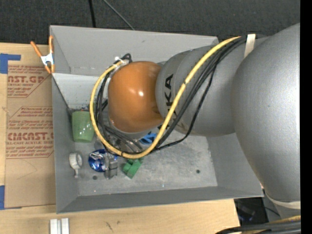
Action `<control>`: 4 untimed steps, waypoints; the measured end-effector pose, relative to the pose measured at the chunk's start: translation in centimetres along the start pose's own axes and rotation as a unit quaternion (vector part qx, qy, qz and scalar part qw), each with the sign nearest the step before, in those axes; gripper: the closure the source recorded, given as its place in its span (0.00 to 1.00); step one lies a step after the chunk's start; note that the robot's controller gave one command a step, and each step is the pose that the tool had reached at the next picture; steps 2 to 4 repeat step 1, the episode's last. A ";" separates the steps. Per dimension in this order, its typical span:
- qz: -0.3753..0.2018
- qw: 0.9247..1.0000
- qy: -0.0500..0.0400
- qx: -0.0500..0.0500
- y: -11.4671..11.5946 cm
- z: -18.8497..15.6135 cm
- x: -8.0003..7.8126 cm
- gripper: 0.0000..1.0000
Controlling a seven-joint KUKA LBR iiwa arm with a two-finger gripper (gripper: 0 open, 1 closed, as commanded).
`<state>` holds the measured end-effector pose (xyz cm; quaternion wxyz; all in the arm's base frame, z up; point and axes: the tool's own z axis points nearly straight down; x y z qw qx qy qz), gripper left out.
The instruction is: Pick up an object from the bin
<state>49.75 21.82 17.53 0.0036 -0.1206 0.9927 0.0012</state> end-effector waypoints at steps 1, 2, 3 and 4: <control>-0.010 1.000 0.000 0.000 -0.9 -6.2 0.5 1.00; -0.010 1.000 0.000 0.000 -0.9 -6.2 0.5 1.00; -0.010 1.000 0.000 0.000 -0.9 -6.2 0.5 1.00; -0.010 1.000 0.000 0.000 -0.9 -6.2 0.5 1.00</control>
Offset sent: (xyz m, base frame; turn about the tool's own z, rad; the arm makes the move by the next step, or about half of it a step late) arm -0.0047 -0.0107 0.0583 -0.0207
